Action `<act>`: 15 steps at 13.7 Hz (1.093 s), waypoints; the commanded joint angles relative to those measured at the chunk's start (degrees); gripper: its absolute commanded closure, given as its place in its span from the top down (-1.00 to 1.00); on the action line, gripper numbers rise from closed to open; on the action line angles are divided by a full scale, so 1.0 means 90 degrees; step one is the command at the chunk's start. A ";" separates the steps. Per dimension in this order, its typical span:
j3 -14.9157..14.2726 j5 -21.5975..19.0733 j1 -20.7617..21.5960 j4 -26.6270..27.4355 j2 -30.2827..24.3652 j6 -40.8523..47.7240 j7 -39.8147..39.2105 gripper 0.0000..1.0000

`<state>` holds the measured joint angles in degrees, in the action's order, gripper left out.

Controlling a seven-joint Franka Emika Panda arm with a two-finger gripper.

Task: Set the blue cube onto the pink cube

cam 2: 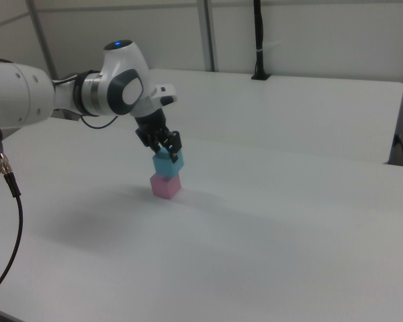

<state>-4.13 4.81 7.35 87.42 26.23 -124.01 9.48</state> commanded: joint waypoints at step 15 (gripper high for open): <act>-0.0166 -0.0066 -0.0143 0.0403 -0.2406 0.3223 -0.0399 1.00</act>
<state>-5.27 4.81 5.60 86.34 8.22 -95.79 7.39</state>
